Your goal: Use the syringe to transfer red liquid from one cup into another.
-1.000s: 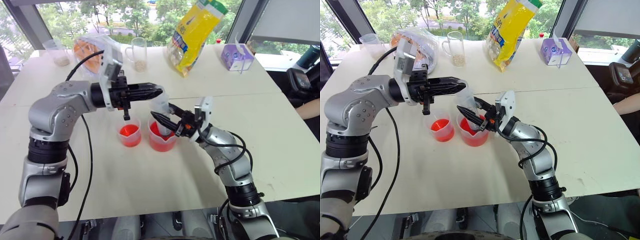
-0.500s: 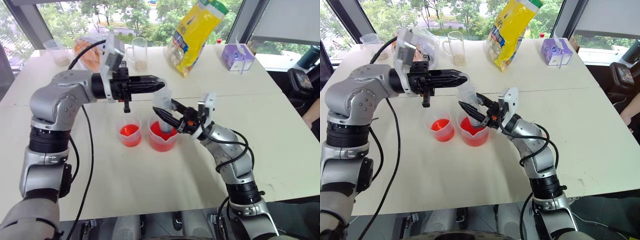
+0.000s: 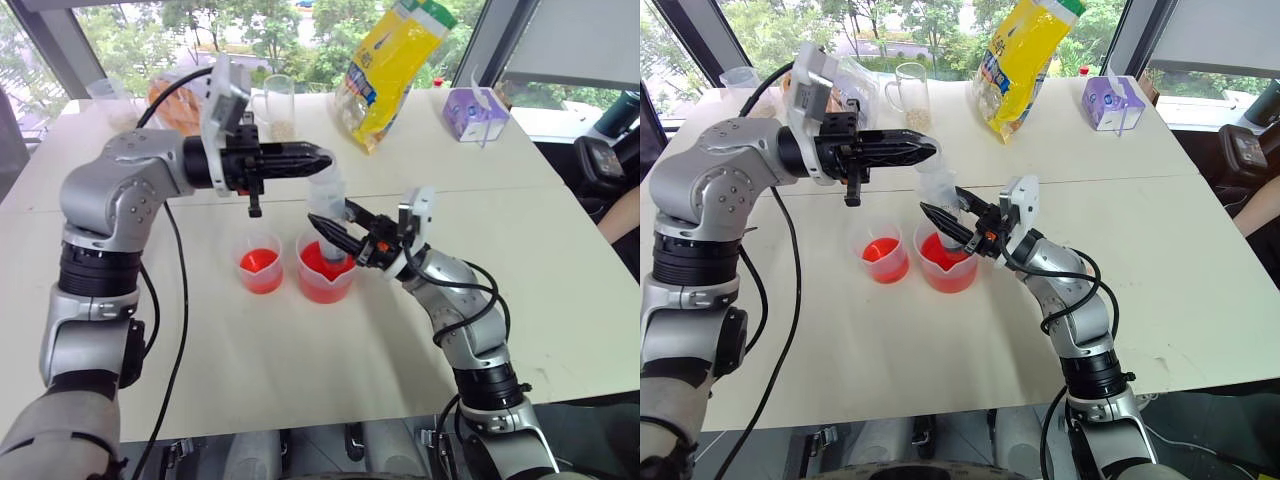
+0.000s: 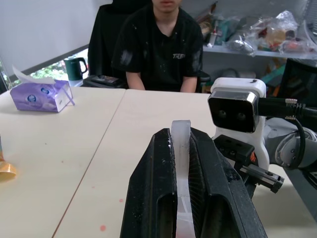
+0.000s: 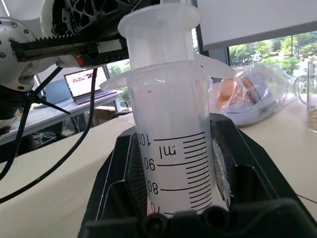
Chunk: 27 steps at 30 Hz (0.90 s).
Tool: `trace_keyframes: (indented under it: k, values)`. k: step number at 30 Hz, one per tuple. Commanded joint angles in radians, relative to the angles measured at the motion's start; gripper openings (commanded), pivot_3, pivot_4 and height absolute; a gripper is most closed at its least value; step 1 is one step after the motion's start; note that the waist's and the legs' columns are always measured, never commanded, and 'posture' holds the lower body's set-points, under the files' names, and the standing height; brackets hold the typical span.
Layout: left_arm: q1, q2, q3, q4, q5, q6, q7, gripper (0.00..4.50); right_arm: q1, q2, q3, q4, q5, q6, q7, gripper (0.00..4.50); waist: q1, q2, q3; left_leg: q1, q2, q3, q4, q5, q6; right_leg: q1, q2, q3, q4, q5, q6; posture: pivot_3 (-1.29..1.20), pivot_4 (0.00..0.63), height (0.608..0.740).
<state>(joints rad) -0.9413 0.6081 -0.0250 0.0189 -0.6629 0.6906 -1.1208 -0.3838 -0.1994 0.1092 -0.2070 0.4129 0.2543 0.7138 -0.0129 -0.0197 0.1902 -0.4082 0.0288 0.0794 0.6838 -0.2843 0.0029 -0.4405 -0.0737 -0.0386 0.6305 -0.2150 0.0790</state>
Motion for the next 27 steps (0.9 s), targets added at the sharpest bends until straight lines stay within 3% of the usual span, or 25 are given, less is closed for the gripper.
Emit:
trace_keyframes:
  k: [1,9,12,17,19,27]
  values:
    - [-0.062,0.015,0.082,-0.003,0.016,-0.066,0.038,0.03,0.03,-0.015,0.038,-0.002,0.001,0.02,0.028,1.38,0.0,0.0,0.0,0.0,0.0,0.0,0.0,0.0,0.0,0.0,0.0,0.0,0.0,0.0,0.0,0.0,0.15,0.74]
    - [-0.016,0.023,0.063,-0.032,-0.001,-0.035,0.009,0.03,0.008,-0.011,0.022,-0.019,0.01,0.021,0.014,1.38,0.0,0.0,0.0,0.0,0.0,0.0,0.0,0.0,0.0,0.0,0.0,0.0,0.0,0.0,0.0,0.0,0.15,0.74]
    - [0.009,0.028,0.062,-0.04,-0.006,-0.018,0.011,1.09,-0.015,-0.013,0.002,-0.034,0.018,0.025,0.002,1.38,-0.001,0.0,0.0,0.0,0.0,0.0,0.0,0.0,0.0,0.0,0.0,0.0,0.0,0.0,0.0,0.0,0.15,0.74]
    - [0.047,0.053,0.075,-0.068,-0.004,-0.015,0.01,3.69,-0.052,-0.015,-0.027,-0.068,0.042,0.052,-0.022,1.38,-0.001,0.0,0.0,0.0,0.001,0.0,0.0,0.0,0.0,0.0,0.0,0.0,0.0,0.0,0.0,0.0,0.15,0.74]
    - [0.061,0.068,0.1,-0.083,-0.019,-0.006,0.016,4.44,-0.066,-0.014,-0.035,-0.084,0.053,0.065,-0.032,1.38,-0.001,0.0,0.0,0.0,0.001,0.0,0.0,0.0,0.0,0.0,0.0,0.0,0.0,0.0,0.0,0.0,0.15,0.74]
    - [0.138,0.203,0.266,-0.149,-0.123,0.085,0.034,4.44,-0.179,0.002,-0.07,-0.116,0.141,0.143,-0.074,1.38,-0.005,0.0,0.0,0.0,0.002,0.0,0.0,0.0,0.0,0.0,0.001,0.0,0.001,0.0,0.0,0.0,0.15,0.74]
